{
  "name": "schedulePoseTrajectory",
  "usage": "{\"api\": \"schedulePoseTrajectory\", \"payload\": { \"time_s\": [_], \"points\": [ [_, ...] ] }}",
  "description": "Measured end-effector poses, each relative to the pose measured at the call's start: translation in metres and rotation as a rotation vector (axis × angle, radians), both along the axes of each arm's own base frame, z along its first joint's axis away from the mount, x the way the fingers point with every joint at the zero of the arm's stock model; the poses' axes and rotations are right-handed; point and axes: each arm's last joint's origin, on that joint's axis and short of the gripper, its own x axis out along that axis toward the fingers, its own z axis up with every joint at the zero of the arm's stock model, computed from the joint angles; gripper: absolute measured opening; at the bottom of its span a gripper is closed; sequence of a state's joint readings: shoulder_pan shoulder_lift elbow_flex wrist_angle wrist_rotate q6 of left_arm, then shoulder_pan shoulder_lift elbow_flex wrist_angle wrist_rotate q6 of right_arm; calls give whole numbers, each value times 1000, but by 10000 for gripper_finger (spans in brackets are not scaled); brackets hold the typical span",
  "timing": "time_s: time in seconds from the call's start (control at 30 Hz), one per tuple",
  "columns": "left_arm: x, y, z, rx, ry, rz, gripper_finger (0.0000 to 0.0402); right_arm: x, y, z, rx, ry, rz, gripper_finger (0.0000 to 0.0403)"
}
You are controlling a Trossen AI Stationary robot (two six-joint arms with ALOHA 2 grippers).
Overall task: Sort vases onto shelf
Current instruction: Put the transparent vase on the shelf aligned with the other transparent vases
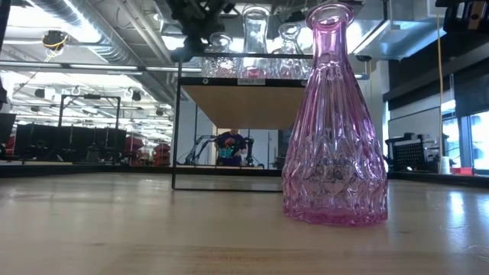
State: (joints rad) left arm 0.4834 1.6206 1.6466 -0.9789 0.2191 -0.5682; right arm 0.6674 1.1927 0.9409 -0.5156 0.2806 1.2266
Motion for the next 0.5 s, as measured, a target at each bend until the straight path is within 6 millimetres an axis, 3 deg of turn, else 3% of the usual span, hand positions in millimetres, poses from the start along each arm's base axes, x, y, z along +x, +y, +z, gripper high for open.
{"api": "schedulePoseTrajectory", "payload": {
  "time_s": [0.5],
  "points": [
    [7, -4, -1, -40, -42, -91, 69, 1, 1, 1, 23, -11, 4, 104]
  ]
}}
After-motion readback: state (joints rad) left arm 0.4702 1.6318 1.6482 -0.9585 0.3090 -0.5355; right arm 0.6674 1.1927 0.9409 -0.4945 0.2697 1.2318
